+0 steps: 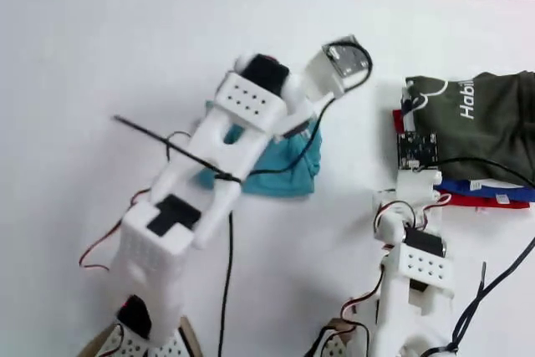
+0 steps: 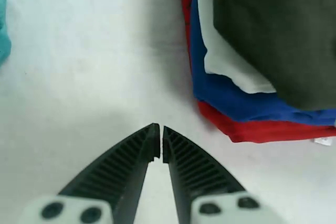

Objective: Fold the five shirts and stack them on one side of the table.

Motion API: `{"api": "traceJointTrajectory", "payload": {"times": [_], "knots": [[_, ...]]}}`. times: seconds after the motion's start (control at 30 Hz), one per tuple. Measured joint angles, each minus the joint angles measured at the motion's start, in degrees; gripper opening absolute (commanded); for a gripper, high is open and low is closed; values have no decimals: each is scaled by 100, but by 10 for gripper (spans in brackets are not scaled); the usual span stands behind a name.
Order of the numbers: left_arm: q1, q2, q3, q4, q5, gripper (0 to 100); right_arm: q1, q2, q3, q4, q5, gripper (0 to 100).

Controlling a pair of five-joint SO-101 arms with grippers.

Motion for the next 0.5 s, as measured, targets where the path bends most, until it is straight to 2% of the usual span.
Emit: {"api": "traceJointTrajectory", "payload": {"times": [0.1,0.27,0.4,0.5], "knots": [[26,149,0,-9,0,75,0,0,0,0,0,22],[26,158,-123,193,18,258,0,0,0,0,0,22],[-97,167,-1020,782,18,240,0,0,0,0,0,22],[-501,220,-1890,1169,18,213,0,0,0,0,0,22]]}}
